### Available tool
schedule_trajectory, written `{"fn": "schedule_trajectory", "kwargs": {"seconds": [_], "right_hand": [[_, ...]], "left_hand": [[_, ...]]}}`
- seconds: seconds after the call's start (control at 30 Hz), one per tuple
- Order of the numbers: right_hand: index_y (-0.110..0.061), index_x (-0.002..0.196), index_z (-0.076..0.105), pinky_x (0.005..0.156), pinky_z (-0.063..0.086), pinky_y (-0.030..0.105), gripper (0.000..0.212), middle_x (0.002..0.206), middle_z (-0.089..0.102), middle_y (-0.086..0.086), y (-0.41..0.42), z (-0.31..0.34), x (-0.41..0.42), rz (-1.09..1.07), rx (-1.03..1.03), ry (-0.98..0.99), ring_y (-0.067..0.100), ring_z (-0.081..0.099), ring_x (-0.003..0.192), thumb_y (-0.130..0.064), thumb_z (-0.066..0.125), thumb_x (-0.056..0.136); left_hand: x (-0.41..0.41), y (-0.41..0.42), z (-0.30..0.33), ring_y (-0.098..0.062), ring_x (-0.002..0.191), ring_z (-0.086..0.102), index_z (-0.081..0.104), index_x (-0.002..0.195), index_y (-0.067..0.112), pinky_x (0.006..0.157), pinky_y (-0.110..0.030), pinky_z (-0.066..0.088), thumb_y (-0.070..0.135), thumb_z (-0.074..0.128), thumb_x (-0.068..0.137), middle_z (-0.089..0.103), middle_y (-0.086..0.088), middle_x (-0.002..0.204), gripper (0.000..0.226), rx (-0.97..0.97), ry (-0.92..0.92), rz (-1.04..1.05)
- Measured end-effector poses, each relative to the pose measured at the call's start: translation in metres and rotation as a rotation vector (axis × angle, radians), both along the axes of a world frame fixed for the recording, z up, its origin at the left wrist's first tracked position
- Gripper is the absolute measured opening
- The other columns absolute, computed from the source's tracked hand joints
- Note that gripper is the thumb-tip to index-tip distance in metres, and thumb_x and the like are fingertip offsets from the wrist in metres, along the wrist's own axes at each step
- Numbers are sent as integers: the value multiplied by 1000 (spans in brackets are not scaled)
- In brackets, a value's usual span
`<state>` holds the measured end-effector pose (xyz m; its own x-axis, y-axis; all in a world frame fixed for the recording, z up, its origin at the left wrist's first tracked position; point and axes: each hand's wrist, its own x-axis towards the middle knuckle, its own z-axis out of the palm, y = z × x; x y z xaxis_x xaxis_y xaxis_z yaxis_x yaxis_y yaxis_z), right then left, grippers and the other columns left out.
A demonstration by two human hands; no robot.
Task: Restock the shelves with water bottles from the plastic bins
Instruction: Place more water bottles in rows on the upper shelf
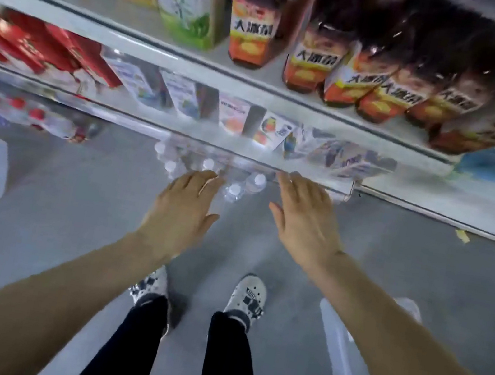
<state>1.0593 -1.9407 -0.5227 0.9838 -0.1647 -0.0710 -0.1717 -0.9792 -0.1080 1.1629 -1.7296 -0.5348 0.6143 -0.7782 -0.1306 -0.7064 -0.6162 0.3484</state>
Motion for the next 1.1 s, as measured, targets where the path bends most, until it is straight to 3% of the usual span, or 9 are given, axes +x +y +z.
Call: {"fn": "schedule_trajectory", "kwargs": {"seconds": [0.17,0.27,0.4,0.53,0.63,0.73,0.83,1.0,1.1], "right_hand": [[-5,139,39,84,48,46,58,133,53,22,-12,-146,2,-21,44,127,39,58,104,-27,59,89],[-6,144,39,90,46,49,61,140,46,23,-13,-216,15,-67,105,170,42,54,113,-22,62,90],[-7,148,35,100,44,52,66,149,36,24,-15,-287,39,-88,112,139,45,43,129,-19,63,90],[-6,145,38,94,48,49,66,147,37,24,-17,-338,47,-79,137,99,44,48,125,-14,68,86],[-7,138,39,83,55,45,73,141,42,24,-19,-362,46,-68,150,21,43,52,119,3,72,73],[-6,133,40,92,53,41,78,136,45,25,-22,-377,46,-50,139,-65,40,54,118,9,76,65],[-7,132,41,90,53,37,79,134,45,25,-21,-381,45,-60,138,-106,38,55,116,10,77,64],[-5,133,43,87,55,43,81,134,45,27,-22,-367,48,-77,142,11,41,55,113,9,80,62],[-11,146,34,94,48,47,82,148,32,21,-20,-339,49,-112,155,195,42,41,128,3,72,75]], "left_hand": [[-16,-10,-129,-32,130,40,40,143,10,96,-46,44,28,69,85,40,-9,145,67,158,185,77],[-13,-24,-193,-30,134,34,35,146,10,99,-47,42,25,69,86,35,-9,149,71,134,240,125],[-5,-45,-260,-32,135,32,30,147,8,108,-44,34,22,71,84,30,-12,150,76,103,301,137],[-2,-60,-301,-30,129,41,30,145,8,102,-39,37,20,73,83,33,-9,148,76,39,320,176],[-1,-64,-324,-25,124,48,34,141,12,94,-34,39,20,74,82,38,-3,146,71,-31,350,252],[1,-69,-342,-22,123,50,34,142,18,93,-32,38,22,74,83,40,2,147,71,-87,401,302],[4,-72,-349,-20,120,51,36,140,19,86,-25,33,23,73,83,42,3,145,68,-108,433,340],[6,-62,-324,-28,116,54,38,139,20,91,-34,38,21,71,84,44,1,143,64,-85,481,359],[3,-45,-283,-28,117,54,38,138,21,92,-37,40,22,74,82,47,0,140,66,-91,531,357]]}}
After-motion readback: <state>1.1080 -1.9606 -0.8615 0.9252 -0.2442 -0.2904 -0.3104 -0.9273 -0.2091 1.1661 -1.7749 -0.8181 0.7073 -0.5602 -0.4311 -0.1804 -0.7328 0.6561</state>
